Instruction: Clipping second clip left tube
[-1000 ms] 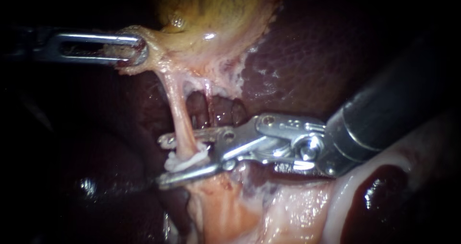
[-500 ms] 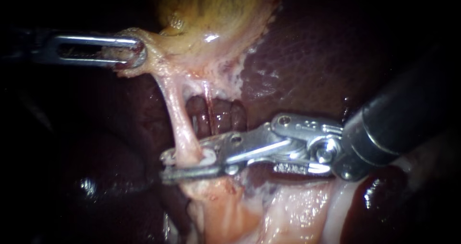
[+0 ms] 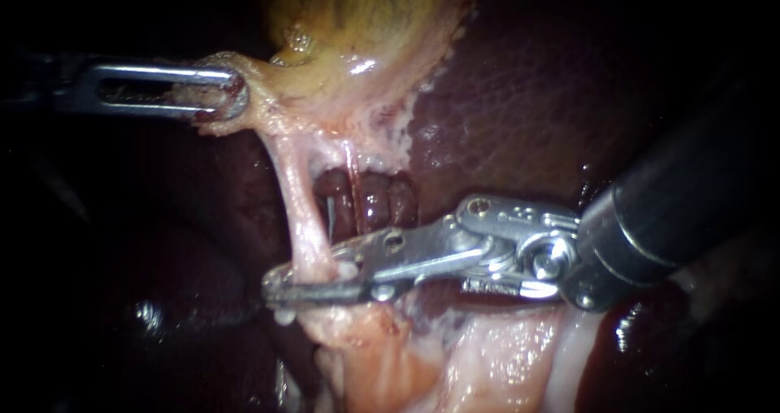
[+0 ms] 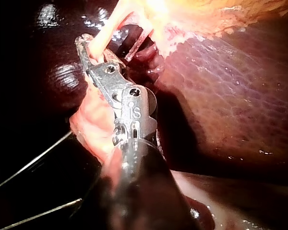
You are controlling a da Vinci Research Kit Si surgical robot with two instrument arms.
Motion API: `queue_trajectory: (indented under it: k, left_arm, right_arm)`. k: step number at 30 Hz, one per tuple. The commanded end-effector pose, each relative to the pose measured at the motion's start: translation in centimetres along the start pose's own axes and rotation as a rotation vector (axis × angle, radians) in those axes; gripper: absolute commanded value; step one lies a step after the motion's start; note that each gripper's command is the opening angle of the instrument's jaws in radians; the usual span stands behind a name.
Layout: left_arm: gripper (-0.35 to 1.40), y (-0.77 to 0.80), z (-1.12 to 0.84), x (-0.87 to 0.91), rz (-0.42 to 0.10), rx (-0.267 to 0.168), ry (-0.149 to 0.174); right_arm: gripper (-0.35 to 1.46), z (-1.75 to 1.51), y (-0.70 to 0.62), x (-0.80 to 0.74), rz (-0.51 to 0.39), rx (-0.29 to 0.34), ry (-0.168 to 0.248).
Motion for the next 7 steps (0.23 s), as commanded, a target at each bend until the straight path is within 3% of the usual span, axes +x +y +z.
queue_trajectory:
  k: [1,7]
  left_arm:
    - [-0.35,0.00,0.00,0.00,0.000,0.000,0.000]
    - [-0.35,0.00,0.00,0.00,0.000,0.000,0.000]
  right_arm:
    - [-0.35,0.01,0.01,-0.01,-0.001,-0.001,0.000]
    - [-0.35,0.01,0.02,-0.01,0.005,0.002,-0.001]
